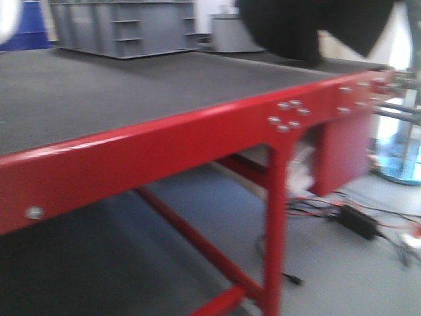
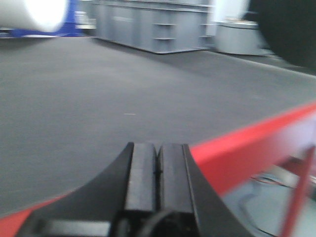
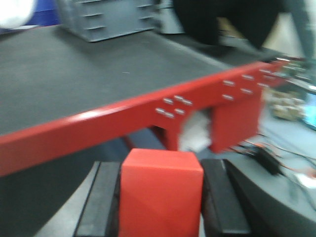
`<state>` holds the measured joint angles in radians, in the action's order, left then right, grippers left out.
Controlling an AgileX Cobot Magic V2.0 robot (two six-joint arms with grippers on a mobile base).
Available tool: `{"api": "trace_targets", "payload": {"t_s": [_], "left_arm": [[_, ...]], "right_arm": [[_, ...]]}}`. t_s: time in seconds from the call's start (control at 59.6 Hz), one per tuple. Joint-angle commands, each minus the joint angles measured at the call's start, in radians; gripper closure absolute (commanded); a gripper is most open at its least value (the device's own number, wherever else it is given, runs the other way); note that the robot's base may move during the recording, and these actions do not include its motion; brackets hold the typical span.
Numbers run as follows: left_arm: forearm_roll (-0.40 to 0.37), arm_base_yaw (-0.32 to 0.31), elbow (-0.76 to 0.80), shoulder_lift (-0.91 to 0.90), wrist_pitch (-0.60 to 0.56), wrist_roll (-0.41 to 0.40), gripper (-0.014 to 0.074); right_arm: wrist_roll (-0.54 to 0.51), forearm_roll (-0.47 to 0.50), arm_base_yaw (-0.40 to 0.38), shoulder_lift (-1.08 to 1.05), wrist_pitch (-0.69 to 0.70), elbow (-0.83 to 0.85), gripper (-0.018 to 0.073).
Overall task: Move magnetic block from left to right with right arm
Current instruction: 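Drive up to the second felt table and stop at its edge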
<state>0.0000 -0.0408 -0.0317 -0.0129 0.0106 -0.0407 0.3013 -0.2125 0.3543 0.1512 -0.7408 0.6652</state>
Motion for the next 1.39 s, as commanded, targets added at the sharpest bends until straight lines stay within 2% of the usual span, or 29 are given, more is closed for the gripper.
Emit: {"api": "trace_targets", "payload": {"t_s": [0.0,1.375], "left_arm": [[0.0,0.002,-0.008,-0.01,-0.092,-0.007,0.0713],[0.0,0.002,-0.008,-0.01,-0.092,-0.007,0.0712]], "right_arm": [[-0.009,-0.019,-0.006,0.017,0.087,0.026,0.0356],[-0.009,-0.019,-0.006,0.017,0.086,0.026,0.0356]]}}
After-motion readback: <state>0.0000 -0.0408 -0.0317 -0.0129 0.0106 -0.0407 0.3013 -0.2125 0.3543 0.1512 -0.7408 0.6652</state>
